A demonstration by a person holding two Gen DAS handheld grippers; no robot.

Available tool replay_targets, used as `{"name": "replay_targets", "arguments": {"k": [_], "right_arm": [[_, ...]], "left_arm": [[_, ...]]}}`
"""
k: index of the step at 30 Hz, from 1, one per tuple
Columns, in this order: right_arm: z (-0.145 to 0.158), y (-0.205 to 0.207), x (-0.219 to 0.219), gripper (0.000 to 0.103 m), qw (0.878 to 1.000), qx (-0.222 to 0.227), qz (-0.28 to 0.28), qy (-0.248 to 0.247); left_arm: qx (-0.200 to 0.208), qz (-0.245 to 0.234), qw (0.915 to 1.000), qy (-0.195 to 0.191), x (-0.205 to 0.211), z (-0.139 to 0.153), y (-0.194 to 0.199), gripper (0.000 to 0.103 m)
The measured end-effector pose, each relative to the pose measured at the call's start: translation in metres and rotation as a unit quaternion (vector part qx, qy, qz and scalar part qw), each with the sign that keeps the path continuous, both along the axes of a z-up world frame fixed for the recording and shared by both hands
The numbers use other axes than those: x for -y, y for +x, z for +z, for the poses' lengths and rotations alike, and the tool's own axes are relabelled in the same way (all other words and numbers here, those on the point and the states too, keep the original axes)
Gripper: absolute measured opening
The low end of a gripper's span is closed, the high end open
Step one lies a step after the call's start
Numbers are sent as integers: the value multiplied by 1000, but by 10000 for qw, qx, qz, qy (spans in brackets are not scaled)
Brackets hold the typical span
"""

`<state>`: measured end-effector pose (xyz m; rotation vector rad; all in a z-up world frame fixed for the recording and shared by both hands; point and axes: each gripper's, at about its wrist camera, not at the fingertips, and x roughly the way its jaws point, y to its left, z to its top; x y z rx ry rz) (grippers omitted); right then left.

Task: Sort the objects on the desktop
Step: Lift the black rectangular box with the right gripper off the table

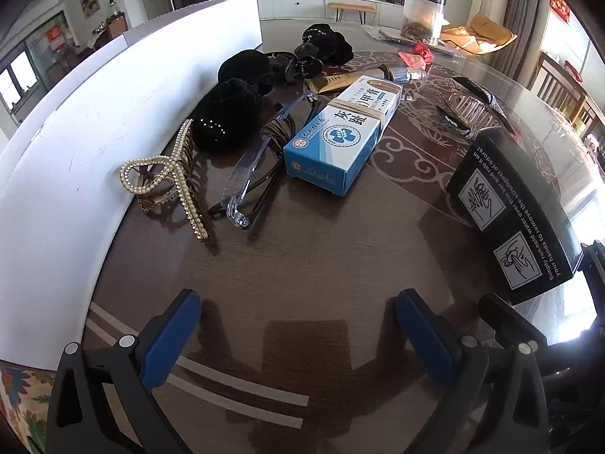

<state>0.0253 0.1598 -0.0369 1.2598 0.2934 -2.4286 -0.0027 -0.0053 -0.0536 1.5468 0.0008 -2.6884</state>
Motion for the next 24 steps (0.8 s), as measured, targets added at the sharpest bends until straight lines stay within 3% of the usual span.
{"name": "replay_targets", "arguments": {"k": [6, 9, 13, 15, 24], "right_arm": [[1, -47, 5, 103, 9998, -67, -172, 9], [1, -68, 8, 103, 9994, -65, -342, 18], [0, -74, 10, 103, 9991, -70, -418, 26], [0, -74, 10, 103, 9991, -72, -418, 25], [-1, -73, 10, 103, 9991, -79, -418, 21]], "left_arm": [[-18, 35, 9999, 97, 10, 6, -39, 103], [-15, 215, 9997, 77, 7, 10, -76, 103], [-219, 283, 9993, 65, 4, 10, -116, 103], [-468, 193, 9987, 43, 2, 8, -126, 103], [-452, 222, 9987, 46, -1, 9, -132, 103]]}}
